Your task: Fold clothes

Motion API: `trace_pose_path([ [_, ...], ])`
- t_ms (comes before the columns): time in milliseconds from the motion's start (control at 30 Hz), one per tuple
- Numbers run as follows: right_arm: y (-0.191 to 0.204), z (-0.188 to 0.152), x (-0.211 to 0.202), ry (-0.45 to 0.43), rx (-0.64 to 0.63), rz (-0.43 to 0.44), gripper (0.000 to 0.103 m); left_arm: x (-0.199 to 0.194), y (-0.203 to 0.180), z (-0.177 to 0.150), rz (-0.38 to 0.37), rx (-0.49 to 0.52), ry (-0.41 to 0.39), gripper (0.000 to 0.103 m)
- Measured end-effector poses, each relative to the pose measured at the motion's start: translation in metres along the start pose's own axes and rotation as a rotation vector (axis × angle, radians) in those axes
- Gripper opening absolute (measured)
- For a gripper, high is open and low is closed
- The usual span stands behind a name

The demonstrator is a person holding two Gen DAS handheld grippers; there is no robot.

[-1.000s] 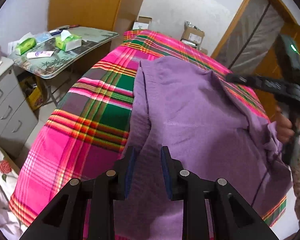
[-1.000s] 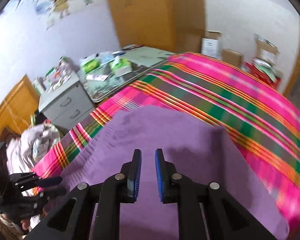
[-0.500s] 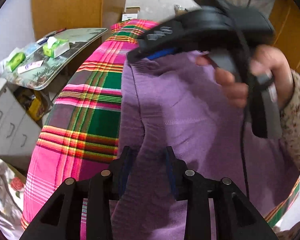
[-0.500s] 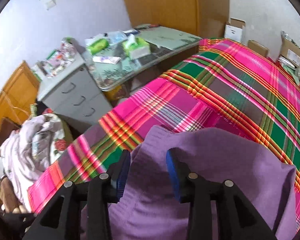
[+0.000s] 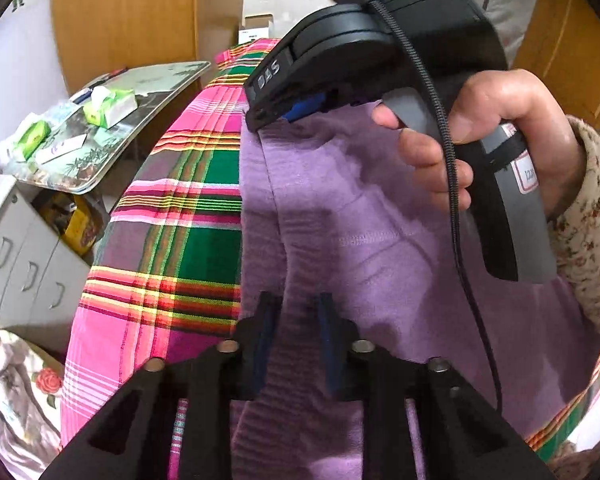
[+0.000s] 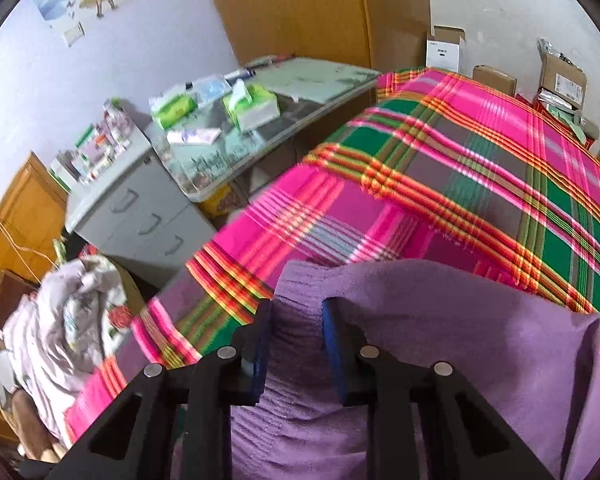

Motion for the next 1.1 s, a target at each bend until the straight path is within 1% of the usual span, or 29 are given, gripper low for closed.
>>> trace_pose_path([
  [100, 0.002, 0.007, -0.004, -0.021, 0.02, 0.023, 0.025, -0.005, 0.004, 0.002, -0.011, -0.022, -0.022, 0.007],
  [167, 0.006, 0.011, -0.005, -0.036, 0.022, 0.027, 0.025, -0.01, 0.007, 0.005, -0.008, -0.033, -0.043, 0.007],
  [233, 0.009, 0.016, -0.002, -0.03, 0.034, 0.038, 0.025, -0.013, 0.009, 0.007, -0.008, -0.041, -0.051, 0.006],
  [300, 0.011, 0.019, 0.003, -0.019, 0.05, 0.053, 0.025, -0.011, 0.008, 0.007, 0.006, -0.024, -0.049, 0.006],
  [367, 0.012, 0.02, 0.009, -0.017, 0.055, 0.043, 0.025, -0.01, 0.008, 0.006, 0.022, -0.012, -0.046, 0.006],
  [533, 0.007, 0.014, 0.03, 0.0, 0.07, 0.021, 0.025, -0.005, 0.012, 0.005, 0.035, -0.025, -0.035, 0.007],
  [633, 0.005, 0.013, 0.025, 0.005, 0.071, 0.035, 0.025, -0.002, 0.014, 0.005, 0.039, -0.031, -0.029, 0.007],
  [767, 0.002, 0.01, 0.019, 0.012, 0.072, 0.053, 0.029, 0.0, 0.015, 0.005, 0.045, -0.04, -0.025, 0.007],
  [867, 0.0, 0.009, 0.014, 0.017, 0.073, 0.067, 0.029, 0.001, 0.015, 0.006, 0.043, -0.063, -0.019, 0.009],
  [967, -0.002, 0.007, 0.009, 0.02, 0.072, 0.078, 0.029, -0.002, 0.013, 0.006, 0.049, -0.072, -0.018, 0.009],
  [1067, -0.006, 0.003, -0.015, -0.007, 0.049, 0.054, 0.029, -0.008, 0.008, 0.008, 0.053, -0.068, -0.028, 0.009],
  [1100, -0.01, 0.001, -0.029, -0.026, 0.047, 0.05, 0.029, -0.01, 0.006, 0.009, 0.056, -0.068, -0.031, 0.011],
])
Point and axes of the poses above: each gripper's, at about its wrist camera, not at the fingertips, and x roughly the way its jaws point, y to its left, z to its top, the point moved 1 cm from there along x, roughly the way its jaws point, and after that the axes turned 7 degrees about -y, right-handed, at the moved point
